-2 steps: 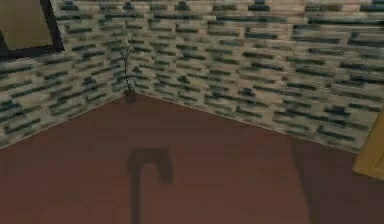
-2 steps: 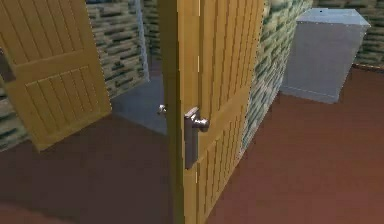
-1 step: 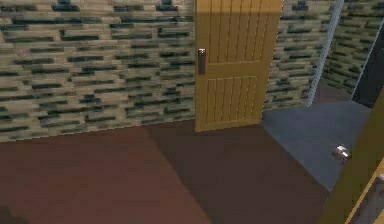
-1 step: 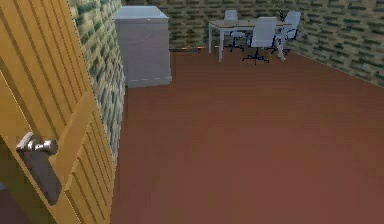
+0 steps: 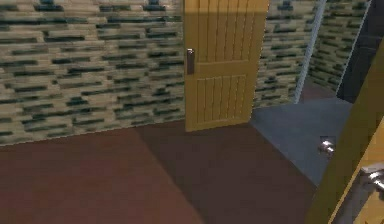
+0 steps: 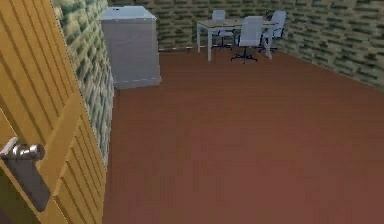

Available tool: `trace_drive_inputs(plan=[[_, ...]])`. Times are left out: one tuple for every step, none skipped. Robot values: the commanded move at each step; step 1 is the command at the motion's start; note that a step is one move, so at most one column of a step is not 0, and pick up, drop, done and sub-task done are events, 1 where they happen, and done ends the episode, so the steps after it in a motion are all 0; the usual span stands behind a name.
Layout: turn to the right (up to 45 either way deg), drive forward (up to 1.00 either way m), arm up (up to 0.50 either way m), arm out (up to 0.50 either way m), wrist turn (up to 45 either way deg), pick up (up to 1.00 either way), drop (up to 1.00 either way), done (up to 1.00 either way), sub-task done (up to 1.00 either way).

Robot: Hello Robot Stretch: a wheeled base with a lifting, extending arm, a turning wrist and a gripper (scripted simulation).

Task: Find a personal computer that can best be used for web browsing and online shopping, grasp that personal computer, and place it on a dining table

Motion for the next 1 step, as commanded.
trace_drive_inputs(plan=[[0.0,0.95,0.0,0.0,0.0,0.0,0.0,0.0,0.0]])
